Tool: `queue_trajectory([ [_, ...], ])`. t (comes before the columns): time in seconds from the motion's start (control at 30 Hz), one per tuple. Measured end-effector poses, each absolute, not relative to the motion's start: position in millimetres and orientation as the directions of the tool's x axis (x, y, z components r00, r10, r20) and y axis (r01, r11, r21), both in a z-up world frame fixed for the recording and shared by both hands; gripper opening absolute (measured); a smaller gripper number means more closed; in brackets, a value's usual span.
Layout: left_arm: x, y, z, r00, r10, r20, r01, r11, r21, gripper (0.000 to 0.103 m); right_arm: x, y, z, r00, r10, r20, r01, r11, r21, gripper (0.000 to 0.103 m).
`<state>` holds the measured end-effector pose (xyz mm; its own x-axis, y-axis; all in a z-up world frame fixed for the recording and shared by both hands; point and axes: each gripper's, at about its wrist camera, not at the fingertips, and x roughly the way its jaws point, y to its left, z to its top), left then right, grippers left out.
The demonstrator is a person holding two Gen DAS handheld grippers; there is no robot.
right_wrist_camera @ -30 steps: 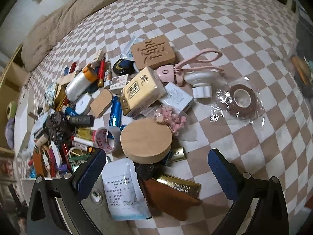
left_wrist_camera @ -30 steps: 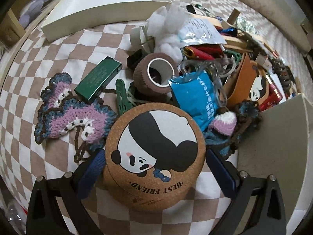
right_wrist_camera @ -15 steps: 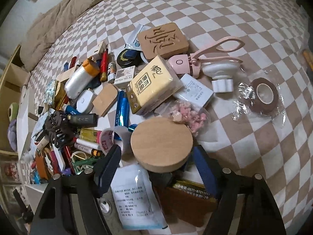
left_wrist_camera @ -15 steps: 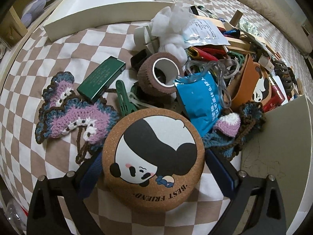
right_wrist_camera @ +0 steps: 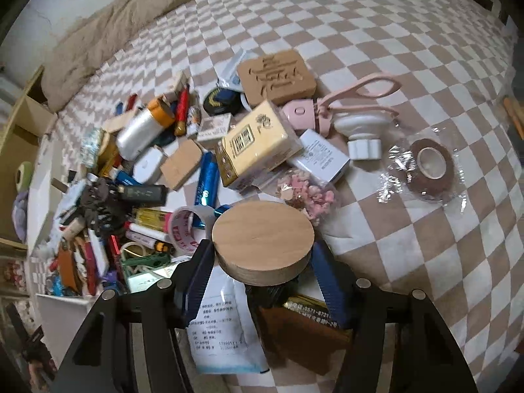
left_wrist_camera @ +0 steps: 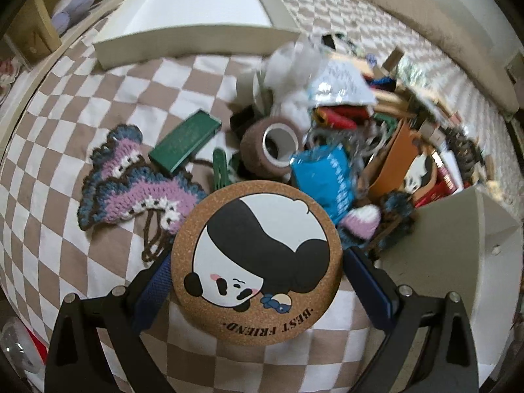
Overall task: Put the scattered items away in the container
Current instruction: 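Release the wooden disc into the box with the right tool while the left tool lifts the coaster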
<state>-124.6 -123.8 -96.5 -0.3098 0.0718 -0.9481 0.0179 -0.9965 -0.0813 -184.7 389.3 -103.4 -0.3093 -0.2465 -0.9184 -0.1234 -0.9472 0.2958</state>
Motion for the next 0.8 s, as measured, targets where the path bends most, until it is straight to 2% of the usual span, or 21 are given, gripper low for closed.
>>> queue_trajectory([
  [0.47,-109.8,-114.3,-53.0,-0.414,0.146,-0.899,-0.022,-0.988,-0.15,0.1,-160.0,391.6,-70.1,-0.387,-0.292,-0.875,-0.086,-0.933,0.349,0.062],
  [0.6,-104.9,-102.3,-35.7,-0.452,0.164,-0.877,-0.054,-0.986,-0.156,0.1,-151.7,380.2,-45.7,-0.454,-0.284,-0.844,-0.029,-0.942,0.333,0.062],
  [0.8,-95.9,-83.0,-9.9,-0.494,0.225,-0.84,-0.114,-0.974,-0.194,0.1,-134.5,353.6,-0.1,-0.543,-0.348,-0.764,0.095,-0.929,0.356,0.062],
])
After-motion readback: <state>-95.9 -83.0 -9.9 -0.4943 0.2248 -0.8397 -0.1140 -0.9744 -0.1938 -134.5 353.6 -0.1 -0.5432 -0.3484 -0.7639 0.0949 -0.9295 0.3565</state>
